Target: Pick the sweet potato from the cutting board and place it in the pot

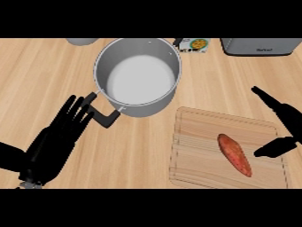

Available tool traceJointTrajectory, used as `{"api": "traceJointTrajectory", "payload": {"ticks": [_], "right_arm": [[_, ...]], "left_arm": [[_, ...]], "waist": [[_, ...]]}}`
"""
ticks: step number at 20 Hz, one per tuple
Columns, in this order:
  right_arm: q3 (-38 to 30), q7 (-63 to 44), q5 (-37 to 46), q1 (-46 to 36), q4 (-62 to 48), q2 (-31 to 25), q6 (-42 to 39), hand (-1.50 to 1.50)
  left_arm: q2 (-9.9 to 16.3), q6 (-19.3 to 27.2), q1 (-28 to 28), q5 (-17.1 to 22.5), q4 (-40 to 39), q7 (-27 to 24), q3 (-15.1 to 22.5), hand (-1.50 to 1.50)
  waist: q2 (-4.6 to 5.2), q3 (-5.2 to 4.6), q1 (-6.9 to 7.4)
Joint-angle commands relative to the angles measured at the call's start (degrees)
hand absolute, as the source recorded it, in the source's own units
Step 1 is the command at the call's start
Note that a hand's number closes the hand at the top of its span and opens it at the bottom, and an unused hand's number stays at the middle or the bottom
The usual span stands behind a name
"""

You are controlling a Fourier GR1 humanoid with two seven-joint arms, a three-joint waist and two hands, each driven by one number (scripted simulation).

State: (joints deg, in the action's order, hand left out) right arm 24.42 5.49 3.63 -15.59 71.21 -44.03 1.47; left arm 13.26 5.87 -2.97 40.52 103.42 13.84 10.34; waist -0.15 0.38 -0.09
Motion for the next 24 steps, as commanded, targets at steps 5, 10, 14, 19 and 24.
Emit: {"api": "traceJointTrajectory", "payload": {"ticks": [5,10,14,19,24], "right_arm": [[1.76,-13.87,3.38,-4.18,10.16,-6.79,-6.95,-1.50],[0.89,-29.77,-4.91,-8.69,18.49,-9.54,-19.44,-1.50],[-1.35,-40.55,-10.59,-7.44,24.50,-10.32,-21.19,-1.50],[-0.83,-52.91,-12.36,-5.07,34.30,-6.59,-18.66,-1.50],[-1.94,-50.88,-9.05,-2.56,31.49,-1.92,-18.87,-1.50]], "left_arm": [[4.33,-2.36,2.25,-15.55,-2.13,4.75,3.87,0.00],[2.24,-6.59,-0.76,-20.13,-5.09,0.81,2.23,0.00],[-0.42,-6.91,-0.94,-22.36,-4.04,2.53,2.39,0.00],[-2.29,-7.92,1.99,-23.59,-6.26,3.22,0.44,0.00],[-1.50,-10.50,2.75,-21.00,-6.42,4.41,-2.16,0.00]], "waist": [[-0.20,-0.50,-1.27],[-0.09,-0.67,-1.27],[-0.20,-0.56,-1.91],[-0.06,-0.46,-1.10],[0.13,-0.40,-0.14]]}}
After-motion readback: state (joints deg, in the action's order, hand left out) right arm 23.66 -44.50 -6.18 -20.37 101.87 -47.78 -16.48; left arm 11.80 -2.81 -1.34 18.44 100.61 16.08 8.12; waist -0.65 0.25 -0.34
